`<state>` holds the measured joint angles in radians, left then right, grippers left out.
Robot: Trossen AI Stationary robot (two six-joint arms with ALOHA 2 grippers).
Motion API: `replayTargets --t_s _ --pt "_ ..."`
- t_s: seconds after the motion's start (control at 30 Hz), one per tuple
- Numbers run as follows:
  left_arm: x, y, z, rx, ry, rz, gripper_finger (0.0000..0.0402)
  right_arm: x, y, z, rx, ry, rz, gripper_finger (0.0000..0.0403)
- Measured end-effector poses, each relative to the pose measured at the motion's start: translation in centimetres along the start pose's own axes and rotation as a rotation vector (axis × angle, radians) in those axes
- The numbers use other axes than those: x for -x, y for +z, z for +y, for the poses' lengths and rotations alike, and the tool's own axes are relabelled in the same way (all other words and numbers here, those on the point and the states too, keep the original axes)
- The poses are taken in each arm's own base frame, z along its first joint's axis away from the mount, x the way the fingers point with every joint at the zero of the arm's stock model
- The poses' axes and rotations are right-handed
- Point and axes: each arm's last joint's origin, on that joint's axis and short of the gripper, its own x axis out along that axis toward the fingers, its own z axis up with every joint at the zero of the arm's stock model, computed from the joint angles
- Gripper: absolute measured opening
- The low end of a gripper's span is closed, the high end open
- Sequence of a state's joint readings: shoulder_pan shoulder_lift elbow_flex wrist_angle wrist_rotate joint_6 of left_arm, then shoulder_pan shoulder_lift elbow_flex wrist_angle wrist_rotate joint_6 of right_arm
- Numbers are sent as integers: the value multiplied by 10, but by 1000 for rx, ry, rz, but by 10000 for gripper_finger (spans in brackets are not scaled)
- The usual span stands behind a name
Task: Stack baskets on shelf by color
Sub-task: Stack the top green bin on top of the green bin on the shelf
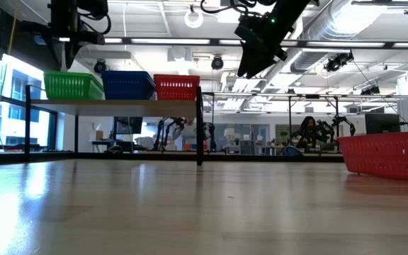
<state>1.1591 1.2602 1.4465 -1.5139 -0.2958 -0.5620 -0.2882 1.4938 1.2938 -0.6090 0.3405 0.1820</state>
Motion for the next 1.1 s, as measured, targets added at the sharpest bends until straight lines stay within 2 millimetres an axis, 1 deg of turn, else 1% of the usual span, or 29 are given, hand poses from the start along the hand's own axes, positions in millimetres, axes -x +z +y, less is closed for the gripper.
replayTargets --t_s 0.17,0.27,0.4,0.47,0.6,0.8,0.9,1.1 --pt "10 1 1 -42 -68 2 94 0 0 0 0 0 0 177" --pt "15 -3 2 -55 -111 12 93 0 0 0 0 1 0 177" --pt "18 -7 5 -6 11 -33 92 0 0 0 0 1 0 177" --pt "17 -8 5 4 44 -55 92 0 0 0 0 2 0 177" --pt "9 -10 4 25 85 -44 92 0 0 0 0 2 0 177" --pt "-11 -18 -1 48 208 -47 92 0 0 0 0 3 0 177" --pt "-17 -21 -2 67 260 -68 92 0 0 0 2 3 0 177" --pt "-27 -23 -5 76 283 -70 92 0 0 0 6 3 0 177"
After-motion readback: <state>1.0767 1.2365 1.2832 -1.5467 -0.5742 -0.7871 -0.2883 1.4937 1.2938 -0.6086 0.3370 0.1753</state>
